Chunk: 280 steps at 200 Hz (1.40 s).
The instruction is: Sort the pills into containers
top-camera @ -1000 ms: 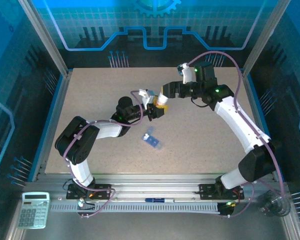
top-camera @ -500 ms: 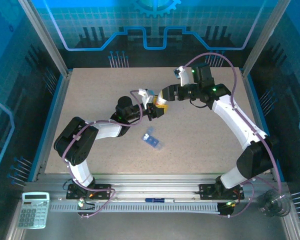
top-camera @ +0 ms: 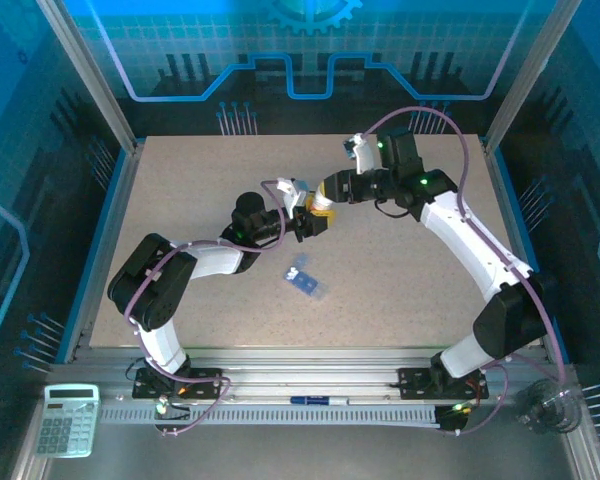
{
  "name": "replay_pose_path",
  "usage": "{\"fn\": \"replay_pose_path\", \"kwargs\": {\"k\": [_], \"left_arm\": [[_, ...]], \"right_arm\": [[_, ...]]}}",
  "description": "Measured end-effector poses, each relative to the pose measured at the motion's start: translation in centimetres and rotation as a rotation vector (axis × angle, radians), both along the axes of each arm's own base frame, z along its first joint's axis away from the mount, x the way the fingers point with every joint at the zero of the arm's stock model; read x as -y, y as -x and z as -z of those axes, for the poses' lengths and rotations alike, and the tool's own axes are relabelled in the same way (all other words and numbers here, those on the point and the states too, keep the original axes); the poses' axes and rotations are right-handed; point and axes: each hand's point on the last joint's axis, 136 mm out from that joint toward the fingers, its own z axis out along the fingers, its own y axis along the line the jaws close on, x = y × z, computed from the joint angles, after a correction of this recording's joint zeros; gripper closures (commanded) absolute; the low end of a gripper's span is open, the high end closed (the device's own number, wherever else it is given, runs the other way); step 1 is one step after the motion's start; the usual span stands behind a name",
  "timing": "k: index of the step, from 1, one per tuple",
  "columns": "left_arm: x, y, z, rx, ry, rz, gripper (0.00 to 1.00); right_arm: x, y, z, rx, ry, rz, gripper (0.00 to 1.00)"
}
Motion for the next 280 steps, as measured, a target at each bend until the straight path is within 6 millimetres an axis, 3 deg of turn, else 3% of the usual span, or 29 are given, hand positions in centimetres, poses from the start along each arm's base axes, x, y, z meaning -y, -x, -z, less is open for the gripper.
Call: {"fn": "replay_pose_path", "kwargs": {"k": [55,96,126,150,193,230,255,280], "left_arm": [[0.3,0.6,0.4,0.000,-0.017,0.037,1.00],[0.5,0.7,0.4,0.000,-0.016,0.039,1.00],[0.5,0.7,0.1,0.011,-0.010,0.039,1.00],[0.5,0.7,0.1,0.011,-0.010,0.039,1.00],[0.5,0.7,0.1,0.011,-0.010,0.039,1.00],[0.5,0.7,0.1,0.011,-0.010,0.039,1.00],[0.5,0.7,0.1,0.011,-0.010,0.039,1.00],[0.5,0.7,0.1,0.011,-0.010,0.039,1.00]], "right_arm": [[0.3,1.1,0.1,0.046,0.059,0.289,0.58],[0.3,1.0,0.3,0.032,0.050,0.338,0.47],[0.0,1.7,0.8,-0.013,0.040,0.285,0.32],[0.9,1.5,0.2,-0.019,0.017,0.258,0.24],[2.4,2.2,-3.3,0.058,-0.052,0.155,0.22],[2.8,1.0,-5.4,0.114,-0.065,0.040,0.20],[1.7,0.3,-5.0,0.104,-0.044,-0.040,0.20],[1.3,0.2,-3.2,0.055,-0.020,-0.077,0.21]]}}
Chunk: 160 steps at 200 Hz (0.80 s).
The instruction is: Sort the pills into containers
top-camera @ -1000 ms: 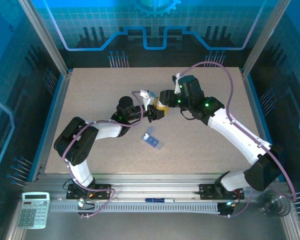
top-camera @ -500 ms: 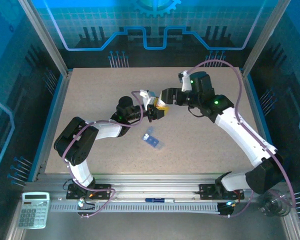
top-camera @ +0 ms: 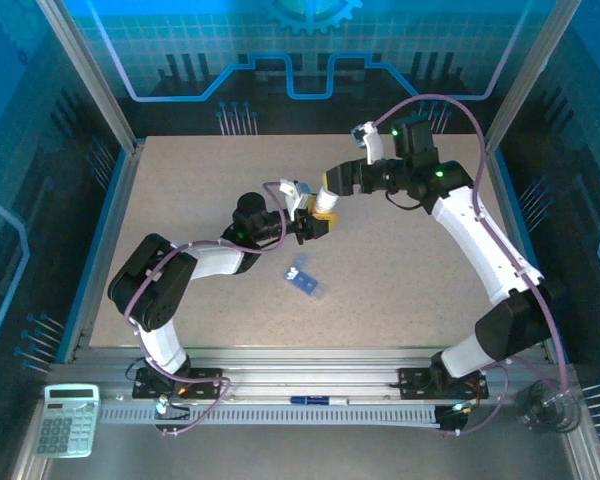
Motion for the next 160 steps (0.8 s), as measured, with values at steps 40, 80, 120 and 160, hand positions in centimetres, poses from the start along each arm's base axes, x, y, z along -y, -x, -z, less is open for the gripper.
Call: {"fn": "replay_pose_path", "kwargs": {"k": [40,80,120,160], "left_arm": [[0.0,0.0,0.0,0.000,0.000,0.000,1.00],[0.0,0.0,-0.1,0.001,0.001,0.000,1.00],[0.0,0.0,-0.1,0.002,0.001,0.000,1.00],[0.0,0.0,0.0,-0.003,-0.001,0.000,1.00]], "right_arm": [[-0.5,0.2,2.0,-0.053,0.038,-0.030,0.26],[-1.0,0.6,2.5,-0.064,0.052,-0.052,0.34],[-1.4,0.4,3.2,-0.078,0.064,-0.061,0.48],[-1.6,0.4,3.5,-0.082,0.079,-0.056,0.60]]}}
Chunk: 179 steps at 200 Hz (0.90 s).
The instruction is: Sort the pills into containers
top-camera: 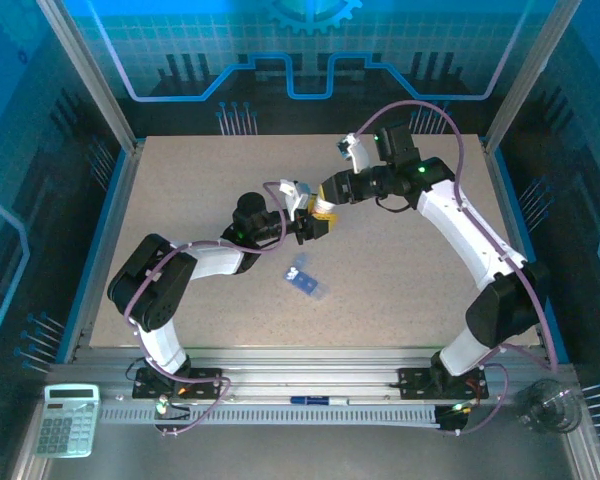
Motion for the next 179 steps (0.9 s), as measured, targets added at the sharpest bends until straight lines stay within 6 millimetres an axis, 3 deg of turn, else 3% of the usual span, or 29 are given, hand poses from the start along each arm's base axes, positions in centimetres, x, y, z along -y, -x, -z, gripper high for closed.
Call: {"fn": "replay_pose_path", "kwargs": {"k": [28,89,121,157,179], "left_arm": [[-0.1,-0.1,0.2,-0.010,-0.005,-0.003,1.00],[0.1,0.4,0.5,-0.018,-0.014,0.024,1.00],[0.1,0.4,0.7,-0.026,-0.018,0.025,1.00],[0.1,0.2,0.4,-0.012,-0.010,0.015,1.00],[0.1,0.2,0.2,-0.005,-0.006,0.014,1.00]], "right_arm": [[-0.1,-0.1,0.2,-0.002,0.027,0.060,0.67],[-0.1,0.5,0.3,0.056,0.031,0.342,0.63],[0.0,0.4,0.4,0.042,-0.004,0.401,0.53],[0.2,0.8,0.6,-0.005,-0.025,0.384,0.32],[1.5,1.1,-1.0,0.000,-0.066,0.377,0.21]]}}
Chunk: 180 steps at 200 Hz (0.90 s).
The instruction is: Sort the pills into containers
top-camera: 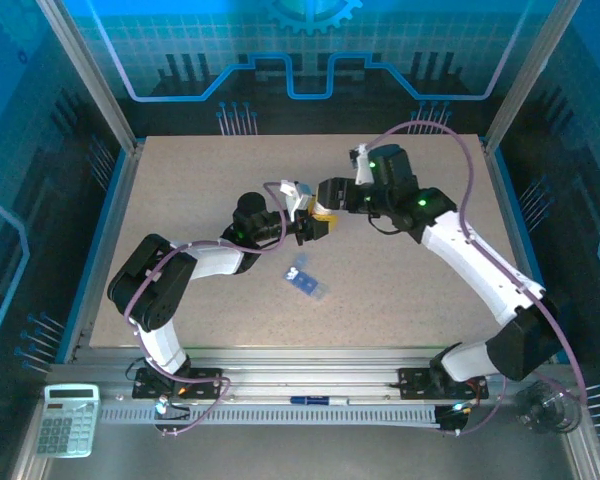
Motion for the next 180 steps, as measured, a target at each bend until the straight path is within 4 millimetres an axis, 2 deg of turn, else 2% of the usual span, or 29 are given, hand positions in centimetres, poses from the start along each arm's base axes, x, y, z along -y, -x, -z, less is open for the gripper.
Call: {"fn": "replay_pose_path", "kwargs": {"k": [30,46,67,104,135,180], "left_arm": [[0.0,0.0,-0.1,0.003,0.001,0.000,1.00],[0.0,0.1,-0.3,0.006,0.003,0.000,1.00],[-0.1,0.1,-0.6,0.012,0.006,0.000,1.00],[-0.1,0.2,-0.8,0.016,0.008,0.001,1.00],[-0.1,0.2,-0.8,0.016,0.008,0.001,1.00],[-0.1,0.2,-0.8,0.018,0.006,0.001,1.00]], "right_arm": [[1.9,1.1,-3.6,0.091,-0.057,-0.046,0.20],[2.5,1.2,-4.5,0.122,-0.064,-0.080,0.20],[2.7,0.4,-4.1,0.120,-0.029,-0.135,0.16],[1.0,-1.4,-2.3,0.079,0.047,-0.259,0.17],[-0.1,-1.0,-1.1,0.051,0.085,-0.319,0.22],[-0.8,-0.5,-1.1,0.051,0.094,-0.355,0.27]]}}
